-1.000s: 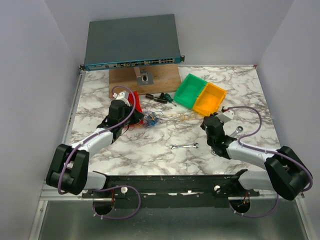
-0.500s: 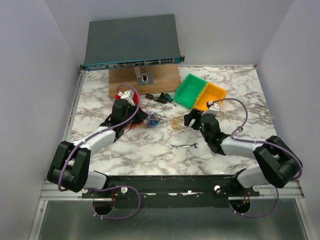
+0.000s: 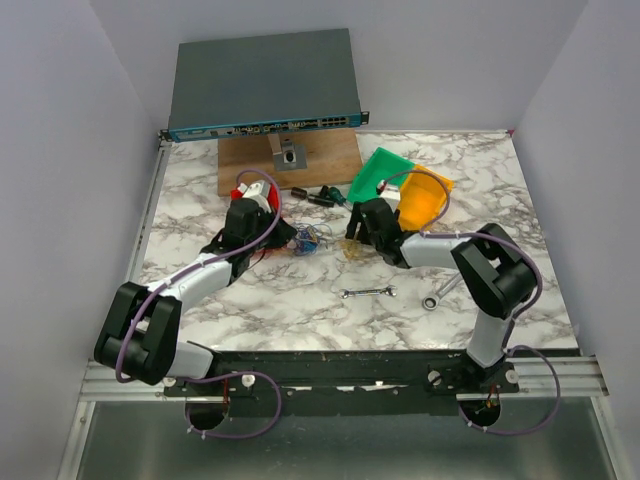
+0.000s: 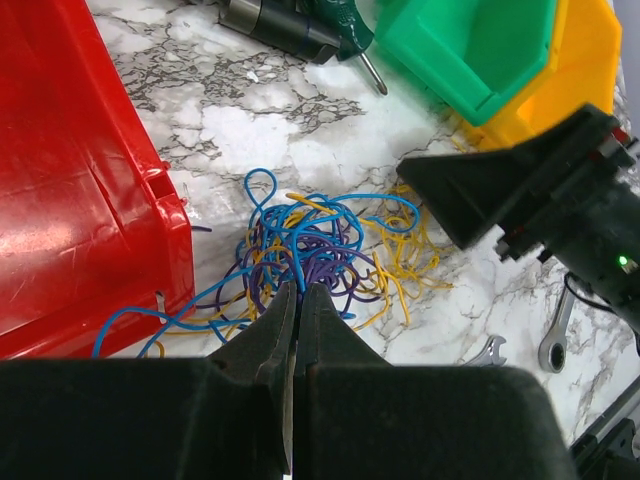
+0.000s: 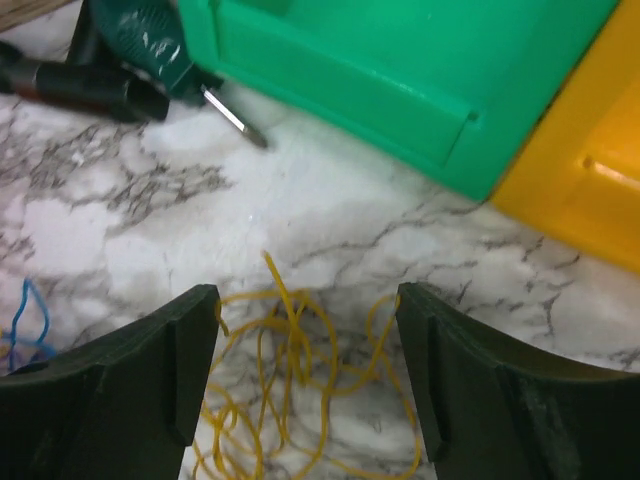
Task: Untangle the cables
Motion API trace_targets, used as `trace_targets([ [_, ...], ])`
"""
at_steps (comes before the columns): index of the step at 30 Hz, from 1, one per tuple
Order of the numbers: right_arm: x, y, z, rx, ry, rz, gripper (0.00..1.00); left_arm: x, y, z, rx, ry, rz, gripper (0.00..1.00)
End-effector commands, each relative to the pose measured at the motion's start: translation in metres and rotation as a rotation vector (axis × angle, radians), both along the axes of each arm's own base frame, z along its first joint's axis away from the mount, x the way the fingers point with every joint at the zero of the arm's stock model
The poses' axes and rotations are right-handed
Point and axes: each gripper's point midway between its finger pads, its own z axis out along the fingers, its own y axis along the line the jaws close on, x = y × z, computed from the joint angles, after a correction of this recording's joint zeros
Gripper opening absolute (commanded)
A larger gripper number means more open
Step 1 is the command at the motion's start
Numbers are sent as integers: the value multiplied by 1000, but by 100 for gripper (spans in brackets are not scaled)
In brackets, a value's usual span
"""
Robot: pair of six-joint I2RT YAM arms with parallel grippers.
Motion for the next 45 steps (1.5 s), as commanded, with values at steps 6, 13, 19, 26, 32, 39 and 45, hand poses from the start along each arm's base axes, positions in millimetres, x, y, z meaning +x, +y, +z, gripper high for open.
trace_targets([
  [6, -5, -48, -14, -206, 74, -224, 1, 6, 2, 19, 15, -61, 22, 0],
  [13, -42, -131, 73, -222, -130, -515, 1, 2, 20, 29, 27, -117, 104, 0],
  [19, -74, -216, 155, -191, -236, -779, 1, -1, 26, 33, 19, -135, 140, 0],
  [26, -113, -295, 240, -152, -353, -1035, 1, 2, 34, 24, 52, -104, 182, 0],
  [32, -126, -298, 286, -65, -408, -1051, 1, 6, 45, 13, 111, -50, 242, 0],
  [39, -89, -176, 300, 100, -417, -253, 1, -9, 3, 48, 58, -230, 24, 0],
  [45, -98, -96, 308, 266, -399, 174, 1, -30, -32, 74, 25, -381, -150, 56],
])
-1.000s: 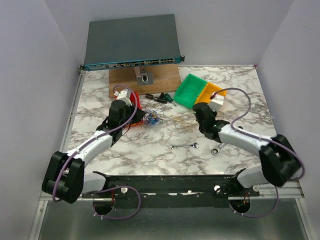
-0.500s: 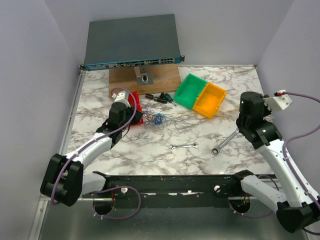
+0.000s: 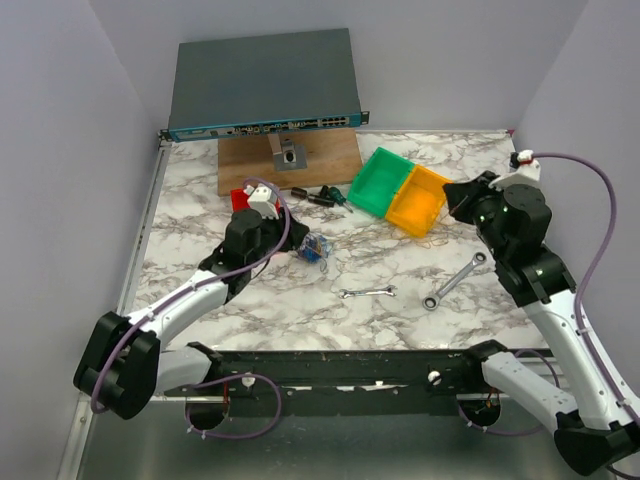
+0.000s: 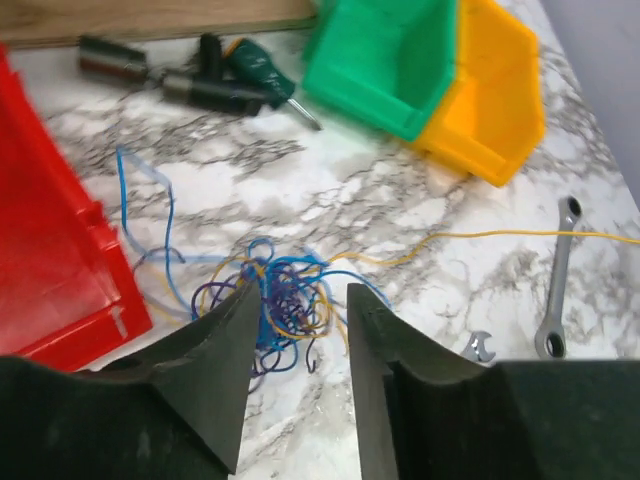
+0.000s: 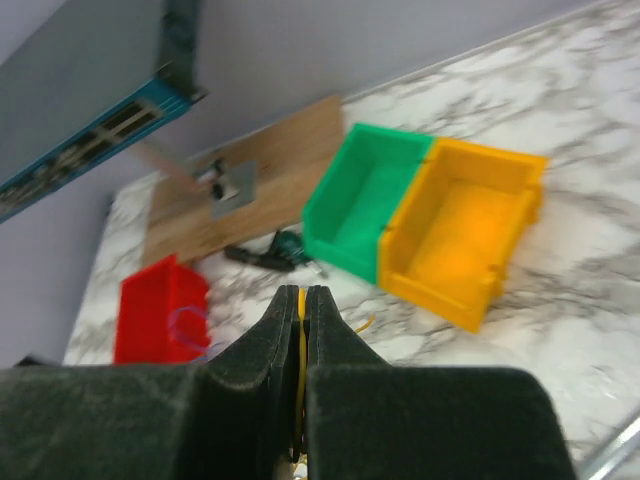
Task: Untangle the cables
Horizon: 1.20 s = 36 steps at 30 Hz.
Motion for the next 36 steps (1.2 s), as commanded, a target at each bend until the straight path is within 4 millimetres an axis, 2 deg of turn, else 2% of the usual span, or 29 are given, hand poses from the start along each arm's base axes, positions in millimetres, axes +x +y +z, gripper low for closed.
trace_targets([
  [1, -12, 77, 12, 42, -56, 450, 1, -17, -28, 36, -29, -194, -168, 63],
  [5, -17, 95, 21, 82, -75, 555, 1, -39, -51, 51, -47, -298, -320, 72],
  [6, -19, 99, 24, 92, -81, 577, 1, -45, -58, 55, -54, -330, -370, 77],
  [7, -21, 102, 28, 101, -85, 595, 1, -53, -66, 57, -60, -356, -430, 88],
  [8, -22, 105, 33, 111, -90, 613, 1, -58, -73, 59, -63, -376, -468, 95],
  [9, -23, 107, 37, 119, -89, 626, 1, -65, -81, 60, -62, -402, -516, 98],
  [13, -27, 116, 51, 149, -92, 679, 1, -91, -103, 65, -28, -576, -635, 99],
  [15, -30, 119, 55, 161, -98, 700, 1, -95, -110, 64, -10, -634, -645, 98],
  [21, -37, 128, 62, 199, -111, 761, 1, -68, -126, 42, 99, -536, -592, 99],
  [24, -37, 130, 63, 199, -105, 773, 1, -58, -132, 46, 132, -535, -572, 98],
  [30, -38, 123, 65, 195, -124, 736, 1, -47, -145, 47, 309, -626, -532, 98],
  [34, -38, 120, 65, 198, -118, 715, 1, -46, -167, 50, 311, -636, -582, 86],
  [35, -38, 119, 66, 200, -117, 709, 1, -47, -174, 50, 316, -640, -601, 77],
  [36, -36, 117, 66, 200, -113, 692, 1, -49, -179, 46, 332, -638, -627, 63],
])
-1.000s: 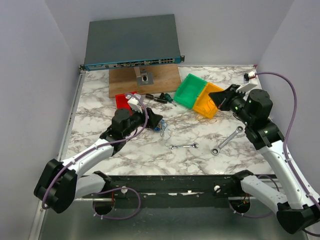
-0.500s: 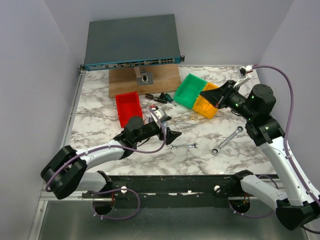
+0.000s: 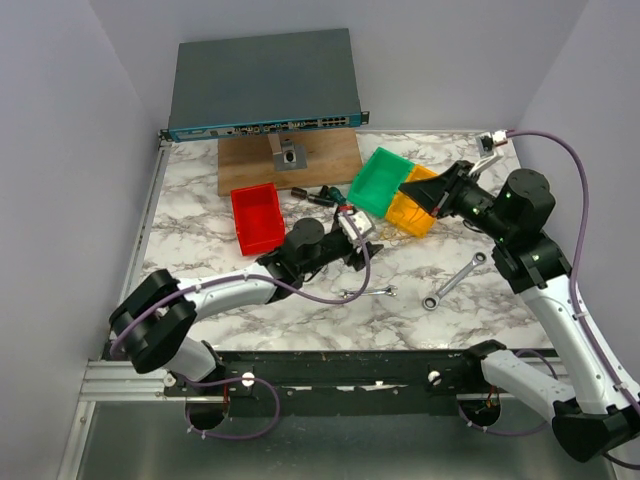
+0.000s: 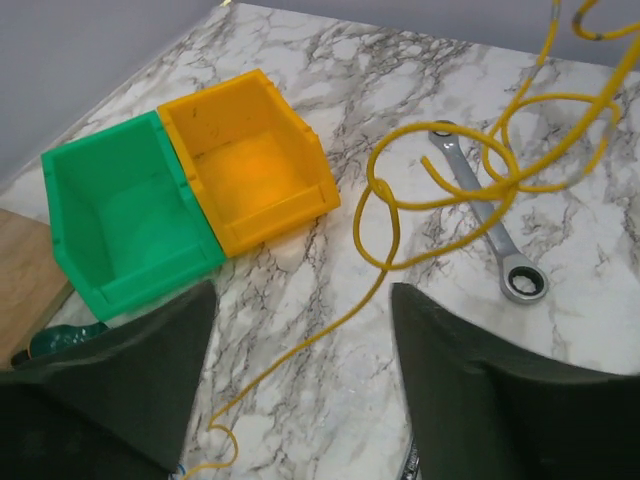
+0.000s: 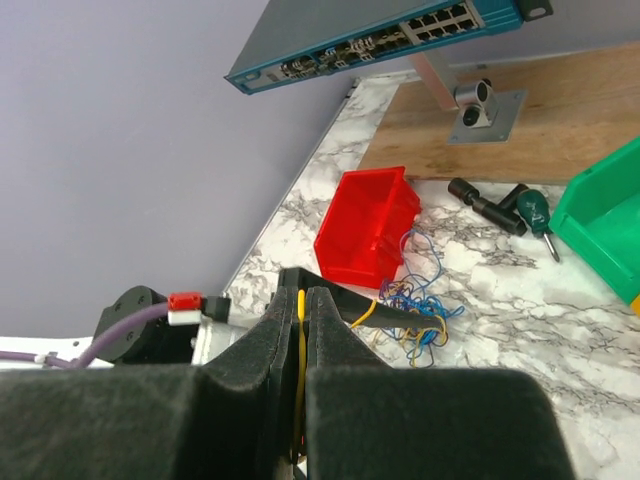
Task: Untangle the cables
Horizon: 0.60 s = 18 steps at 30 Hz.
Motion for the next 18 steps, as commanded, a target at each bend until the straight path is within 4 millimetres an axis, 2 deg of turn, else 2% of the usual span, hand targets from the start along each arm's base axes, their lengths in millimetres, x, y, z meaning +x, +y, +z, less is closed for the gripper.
trace_targets([
  [1, -1, -8, 19, 21, -18, -53, 1, 6, -22, -10, 105, -42, -28, 44],
  [2, 2, -14, 17, 15, -4, -95, 1, 6, -24, -12, 126, -43, -32, 25],
  [3, 8, -24, 18, 9, 4, -161, 1, 8, -24, -16, 154, -28, -27, 0],
  [4, 11, -34, 17, -2, 19, -228, 1, 12, -21, -17, 164, -13, 7, 0],
  [6, 19, -68, 16, -20, 37, -431, 1, 25, -5, -22, 161, 16, 128, 0],
  [8, 20, -115, 17, -33, 51, -683, 1, 34, 17, -27, 134, 54, 223, 0],
  [11, 3, -181, 18, -32, 60, -1030, 1, 47, 52, -38, 60, 202, 328, 0],
  [13, -13, -211, 19, -17, 56, -1191, 1, 53, 78, -50, 26, 301, 397, 0],
  [15, -27, -231, 21, 1, 44, -1295, 1, 57, 100, -58, 1, 366, 472, 0],
  [18, -43, -249, 22, 31, 29, -1387, 1, 56, 126, -65, -23, 401, 553, 0],
])
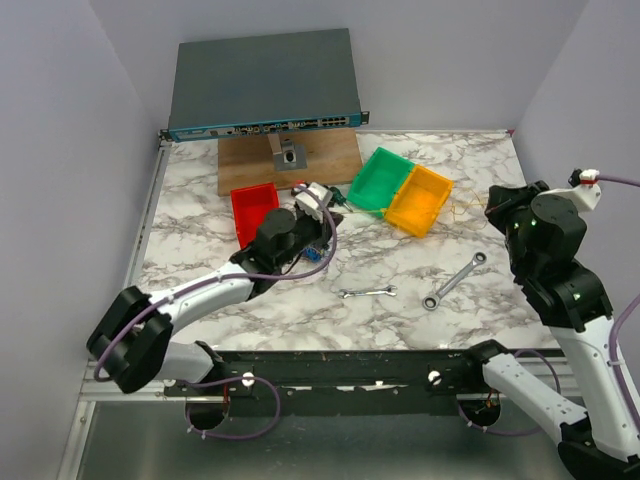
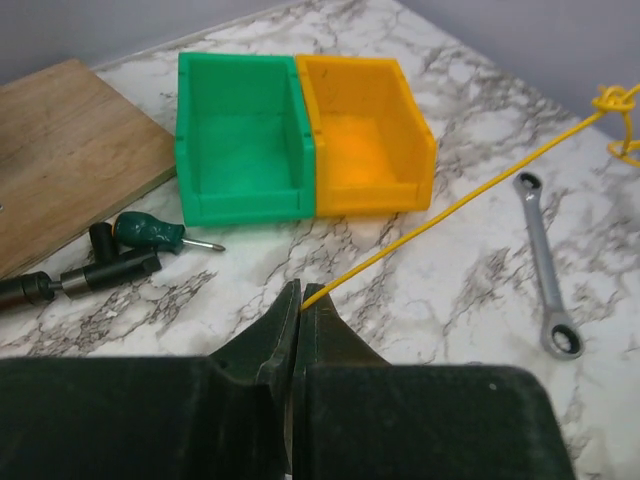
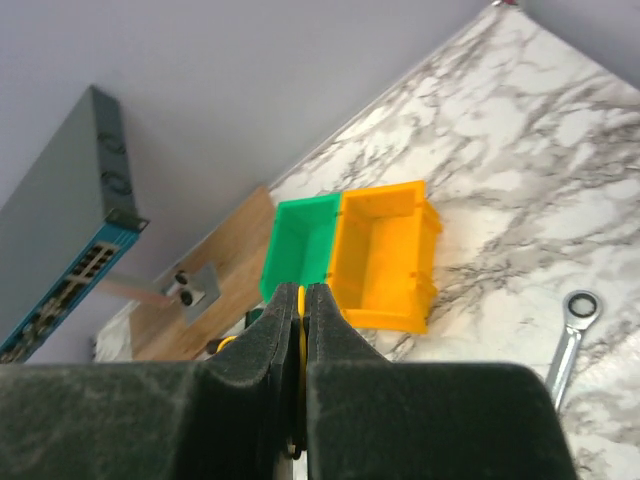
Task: Untangle the cables
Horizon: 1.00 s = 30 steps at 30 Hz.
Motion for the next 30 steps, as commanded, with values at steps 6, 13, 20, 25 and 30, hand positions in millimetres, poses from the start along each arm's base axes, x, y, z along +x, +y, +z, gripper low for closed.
trace_targets([
  [6, -55, -98, 22, 19, -122, -528, 2, -2, 104, -58, 8, 240, 398, 0],
  [13, 5, 49, -9, -75, -73, 312, 40, -24, 78, -39, -35, 160, 170, 0],
  [20, 15, 96, -99, -28, 125, 532, 73, -36, 69, -47, 12, 183, 79, 0],
  [25, 5, 142, -155, 2, 218, 815, 81, -46, 60, -41, -3, 130, -15, 0],
  [30, -4, 164, -208, 48, 301, 892, 82, -52, 61, -32, -53, 65, -34, 0],
])
